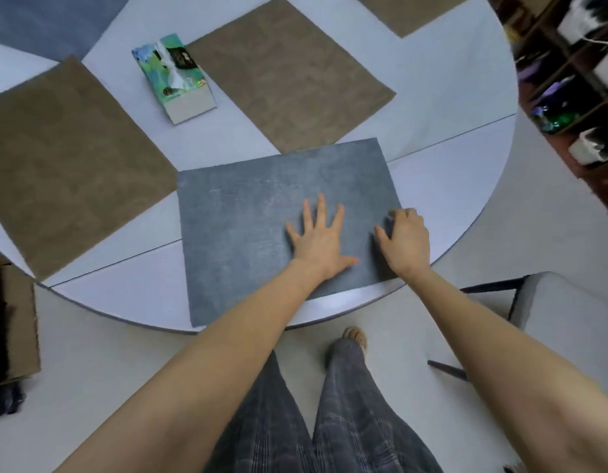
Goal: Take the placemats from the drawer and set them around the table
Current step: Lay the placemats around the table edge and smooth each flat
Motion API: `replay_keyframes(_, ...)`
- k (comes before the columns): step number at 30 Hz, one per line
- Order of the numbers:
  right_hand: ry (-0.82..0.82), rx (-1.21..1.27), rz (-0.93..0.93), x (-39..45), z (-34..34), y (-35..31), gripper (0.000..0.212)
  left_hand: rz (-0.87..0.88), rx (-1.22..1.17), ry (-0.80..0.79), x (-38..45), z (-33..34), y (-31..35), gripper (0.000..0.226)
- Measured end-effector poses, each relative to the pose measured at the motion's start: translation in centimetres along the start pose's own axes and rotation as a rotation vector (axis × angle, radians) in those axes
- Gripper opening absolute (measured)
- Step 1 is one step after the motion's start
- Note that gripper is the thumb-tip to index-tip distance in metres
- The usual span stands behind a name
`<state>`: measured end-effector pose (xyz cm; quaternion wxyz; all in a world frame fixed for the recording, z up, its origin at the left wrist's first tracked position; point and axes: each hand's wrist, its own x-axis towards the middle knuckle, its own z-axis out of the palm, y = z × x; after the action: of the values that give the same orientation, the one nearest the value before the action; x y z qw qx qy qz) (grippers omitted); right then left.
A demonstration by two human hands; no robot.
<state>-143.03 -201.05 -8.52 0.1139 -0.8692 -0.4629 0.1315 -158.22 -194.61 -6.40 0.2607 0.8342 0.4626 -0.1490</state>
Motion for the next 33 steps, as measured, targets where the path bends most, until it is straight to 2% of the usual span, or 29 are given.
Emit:
replay_keyframes(2,-0.074,-0.079,0.098,1.5,-1.3,3.0,0.040,-0.056,-0.020,-0.039,1.1,1.0,2.6,0.115)
replay_keyframes(4,-0.180,-0.058,0.160,2.6,-2.3,5.3,0.041,-0.113,-0.046,-0.073,1.8,2.1,4.6,0.120)
replay_keyframes(8,-0.328,0.031,0.094,3.7,-3.3,6.9,0.036,-0.213,-0.053,-0.072,2.9,3.8,6.6,0.120)
replay_keyframes(12,-0.393,0.117,0.122,4.2,-3.1,7.0,0.027,-0.253,-0.029,-0.057,3.1,4.4,7.3,0.119)
replay_keyframes(14,-0.385,0.129,0.134,4.4,-2.9,7.3,0.018,-0.260,-0.028,-0.053,3.3,4.2,7.4,0.118)
replay_keyframes(27,-0.342,0.165,0.131,4.9,-2.3,7.8,0.014,-0.255,-0.041,-0.024,3.6,4.4,7.2,0.116)
replay_keyframes(30,-0.250,0.134,0.092,4.1,-2.1,7.8,0.013,-0.233,-0.072,0.060,3.0,4.2,6.9,0.094)
replay_keyframes(33,-0.049,0.020,-0.152,2.2,-0.7,6.1,0.027,-0.239,-0.110,0.308,1.1,4.4,4.9,0.061)
